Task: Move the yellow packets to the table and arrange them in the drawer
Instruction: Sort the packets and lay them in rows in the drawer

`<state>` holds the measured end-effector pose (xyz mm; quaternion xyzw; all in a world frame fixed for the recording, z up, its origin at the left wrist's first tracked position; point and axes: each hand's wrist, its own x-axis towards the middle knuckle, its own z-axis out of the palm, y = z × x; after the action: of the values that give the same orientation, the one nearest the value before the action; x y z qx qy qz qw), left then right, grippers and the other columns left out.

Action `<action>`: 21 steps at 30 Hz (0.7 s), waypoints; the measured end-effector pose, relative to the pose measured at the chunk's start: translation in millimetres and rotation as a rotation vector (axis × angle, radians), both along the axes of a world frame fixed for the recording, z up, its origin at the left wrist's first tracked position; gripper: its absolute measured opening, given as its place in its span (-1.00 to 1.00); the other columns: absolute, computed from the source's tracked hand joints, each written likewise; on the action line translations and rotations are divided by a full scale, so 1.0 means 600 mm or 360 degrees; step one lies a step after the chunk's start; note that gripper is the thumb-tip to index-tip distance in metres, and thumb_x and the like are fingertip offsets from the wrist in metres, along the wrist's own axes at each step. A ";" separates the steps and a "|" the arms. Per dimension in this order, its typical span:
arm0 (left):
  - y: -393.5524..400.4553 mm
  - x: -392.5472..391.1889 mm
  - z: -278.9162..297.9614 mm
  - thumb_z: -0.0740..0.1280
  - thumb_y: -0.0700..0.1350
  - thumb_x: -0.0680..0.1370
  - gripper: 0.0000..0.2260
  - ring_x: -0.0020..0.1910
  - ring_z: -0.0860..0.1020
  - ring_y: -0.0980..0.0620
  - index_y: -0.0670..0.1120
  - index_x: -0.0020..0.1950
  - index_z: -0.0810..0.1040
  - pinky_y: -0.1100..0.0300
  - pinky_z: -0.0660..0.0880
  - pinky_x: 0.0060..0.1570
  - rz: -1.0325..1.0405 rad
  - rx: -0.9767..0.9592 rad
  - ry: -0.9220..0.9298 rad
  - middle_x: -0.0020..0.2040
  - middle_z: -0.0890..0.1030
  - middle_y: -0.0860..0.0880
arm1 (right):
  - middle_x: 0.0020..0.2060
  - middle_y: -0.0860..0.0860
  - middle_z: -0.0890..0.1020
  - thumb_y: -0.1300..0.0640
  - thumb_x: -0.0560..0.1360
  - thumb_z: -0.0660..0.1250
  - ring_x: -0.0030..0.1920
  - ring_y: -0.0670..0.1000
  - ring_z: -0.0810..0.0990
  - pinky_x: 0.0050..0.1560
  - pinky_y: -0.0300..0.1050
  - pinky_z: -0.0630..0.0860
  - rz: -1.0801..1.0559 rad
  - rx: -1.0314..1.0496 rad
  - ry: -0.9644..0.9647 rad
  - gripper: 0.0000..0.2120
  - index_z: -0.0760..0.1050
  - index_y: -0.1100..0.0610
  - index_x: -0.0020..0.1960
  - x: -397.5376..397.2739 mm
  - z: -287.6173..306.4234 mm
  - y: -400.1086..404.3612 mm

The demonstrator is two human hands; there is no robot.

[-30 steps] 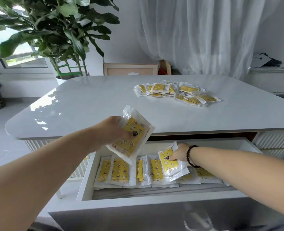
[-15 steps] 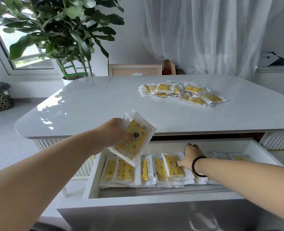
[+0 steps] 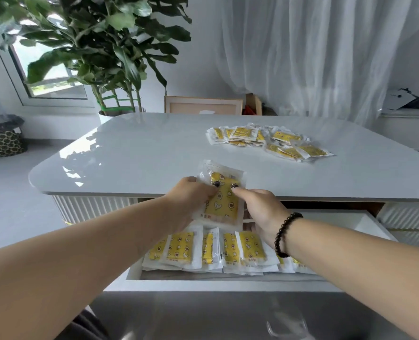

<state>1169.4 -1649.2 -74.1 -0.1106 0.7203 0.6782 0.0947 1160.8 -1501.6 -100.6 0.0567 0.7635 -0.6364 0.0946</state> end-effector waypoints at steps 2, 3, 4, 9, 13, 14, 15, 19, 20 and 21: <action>0.007 0.002 -0.006 0.40 -0.16 0.51 -0.81 -0.08 0.68 -0.20 -0.21 0.09 0.56 -0.15 0.59 0.04 0.0003 -0.0071 -0.0003 -0.05 0.68 -0.21 | -0.06 0.18 0.67 0.06 0.47 0.39 -0.06 0.14 0.67 -0.01 0.12 0.62 0.0029 -0.0058 -0.0027 -0.71 0.53 0.27 0.04 0.006 0.000 0.004; 0.009 0.004 -0.007 0.41 -0.15 0.50 -0.80 -0.08 0.68 -0.20 -0.20 0.08 0.57 -0.15 0.59 0.04 -0.0018 -0.0126 -0.0010 -0.05 0.69 -0.20 | -0.06 0.15 0.67 0.13 0.48 0.40 -0.07 0.11 0.67 -0.03 0.08 0.63 0.0057 -0.0079 -0.0042 -0.79 0.53 0.22 0.05 0.006 -0.001 0.008; 0.010 0.005 -0.010 0.41 -0.13 0.49 -0.80 -0.06 0.67 -0.19 -0.19 0.07 0.58 -0.14 0.58 0.06 -0.0046 -0.0176 -0.0023 -0.05 0.69 -0.19 | -0.05 0.13 0.67 0.17 0.47 0.41 -0.06 0.09 0.67 -0.02 0.07 0.63 0.0075 -0.0094 -0.0052 -0.80 0.52 0.20 0.06 0.007 0.000 0.013; 0.005 0.006 -0.031 0.37 -0.07 0.53 -0.83 -0.06 0.62 -0.02 -0.12 0.07 0.60 0.10 0.60 -0.06 -0.0226 -0.0494 -0.0117 -0.03 0.65 -0.08 | -0.02 0.11 0.68 0.03 0.21 0.51 0.00 0.09 0.66 0.08 0.10 0.59 0.0200 0.0295 -0.0091 -0.57 0.56 0.15 0.04 -0.015 -0.028 0.038; -0.014 0.001 -0.040 0.34 -0.11 0.55 -0.88 -0.04 0.62 0.09 -0.04 0.08 0.56 0.17 0.59 -0.06 -0.0320 -0.0715 -0.0131 0.01 0.63 -0.02 | -0.01 0.24 0.65 0.02 0.09 0.49 -0.11 0.10 0.63 0.06 0.14 0.58 0.0318 0.0821 -0.0273 -0.48 0.56 0.24 -0.02 -0.059 -0.042 0.101; -0.020 -0.002 -0.041 0.34 -0.12 0.55 -0.87 -0.03 0.62 0.08 -0.04 0.09 0.56 0.17 0.60 -0.06 -0.0339 -0.0746 -0.0130 0.02 0.63 -0.02 | -0.06 0.24 0.66 0.07 0.15 0.50 -0.15 0.10 0.62 0.03 0.10 0.60 0.0308 0.0973 -0.0312 -0.57 0.55 0.27 -0.07 -0.065 -0.038 0.121; -0.026 -0.004 -0.040 0.34 -0.13 0.55 -0.88 -0.02 0.63 0.07 -0.03 0.08 0.56 0.17 0.60 -0.07 -0.0352 -0.0761 -0.0129 0.02 0.64 -0.02 | -0.13 0.21 0.65 0.11 0.22 0.50 -0.19 0.08 0.57 -0.04 -0.01 0.60 0.0275 0.1142 -0.0342 -0.67 0.53 0.28 -0.12 -0.070 -0.034 0.142; -0.031 -0.010 -0.037 0.32 -0.18 0.57 -0.93 -0.03 0.65 0.05 -0.02 -0.01 0.56 0.11 0.60 -0.01 -0.0441 -0.0754 -0.0137 -0.02 0.68 -0.02 | 0.02 0.12 0.55 0.15 0.42 0.43 0.02 0.06 0.55 -0.11 -0.18 0.50 0.0052 0.1488 -0.0409 -0.63 0.46 0.31 0.14 -0.088 -0.052 0.218; -0.028 -0.011 -0.037 0.31 -0.18 0.57 -0.92 -0.04 0.65 0.06 -0.02 -0.01 0.56 0.11 0.60 -0.01 -0.0480 -0.0768 -0.0135 -0.04 0.69 0.00 | 0.09 0.13 0.55 0.15 0.44 0.42 0.08 0.07 0.55 -0.09 -0.20 0.50 0.0025 0.1508 -0.0460 -0.58 0.45 0.32 0.20 -0.090 -0.058 0.228; -0.024 -0.012 -0.037 0.31 -0.18 0.57 -0.92 -0.05 0.66 0.07 -0.02 0.00 0.56 0.12 0.60 -0.01 -0.0524 -0.0784 -0.0128 -0.05 0.69 0.01 | 0.14 0.15 0.55 0.14 0.44 0.42 0.13 0.09 0.55 -0.04 -0.20 0.50 0.0005 0.1513 -0.0489 -0.58 0.45 0.31 0.22 -0.093 -0.064 0.235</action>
<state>1162.1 -1663.4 -96.5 -0.0388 0.8671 0.4535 0.2023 1105.0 -1360.8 -138.8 0.1855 0.9463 -0.2021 0.1708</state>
